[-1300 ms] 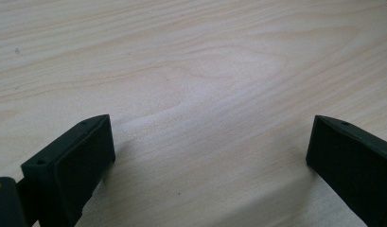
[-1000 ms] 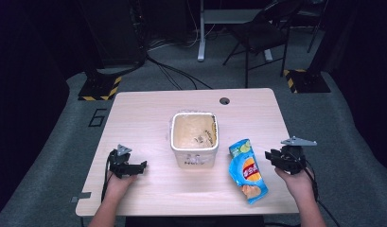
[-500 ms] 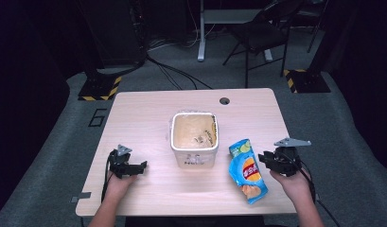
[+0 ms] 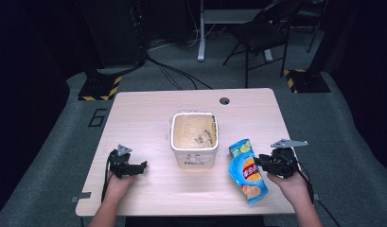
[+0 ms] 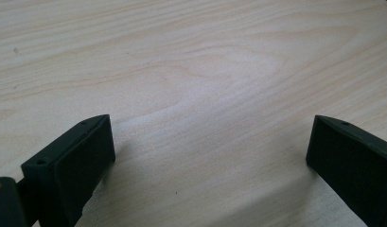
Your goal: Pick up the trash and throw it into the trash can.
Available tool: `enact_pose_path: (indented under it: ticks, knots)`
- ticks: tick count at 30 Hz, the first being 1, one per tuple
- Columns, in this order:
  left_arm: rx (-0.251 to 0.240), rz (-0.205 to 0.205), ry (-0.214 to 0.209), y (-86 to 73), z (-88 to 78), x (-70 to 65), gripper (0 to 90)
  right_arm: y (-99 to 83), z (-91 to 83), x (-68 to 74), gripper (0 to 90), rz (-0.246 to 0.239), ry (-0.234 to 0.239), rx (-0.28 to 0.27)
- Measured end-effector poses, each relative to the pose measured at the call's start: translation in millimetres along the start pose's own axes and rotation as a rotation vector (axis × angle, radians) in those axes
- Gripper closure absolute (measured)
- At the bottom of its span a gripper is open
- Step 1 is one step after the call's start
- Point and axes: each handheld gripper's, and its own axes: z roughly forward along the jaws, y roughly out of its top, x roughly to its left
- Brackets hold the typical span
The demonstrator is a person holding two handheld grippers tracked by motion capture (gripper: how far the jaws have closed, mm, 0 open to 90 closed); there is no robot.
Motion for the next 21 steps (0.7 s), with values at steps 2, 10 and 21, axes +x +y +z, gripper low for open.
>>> enact_pose_path:
  ticks: [2,10,21]
  knots:
    - [-0.001,0.000,0.002,0.0,0.1,-0.1,1.7,-0.2,1.4,1.1,67.9,-0.010,0.003,0.005]
    - [-0.001,0.000,0.002,0.0,0.1,-0.1,1.7,-2.5,9.4,5.4,70.3,-0.024,0.008,0.034]
    - [0.001,0.003,0.000,0.0,-0.1,-0.5,1.7,-2.5,10.7,9.6,86.1,-0.056,0.040,0.043]
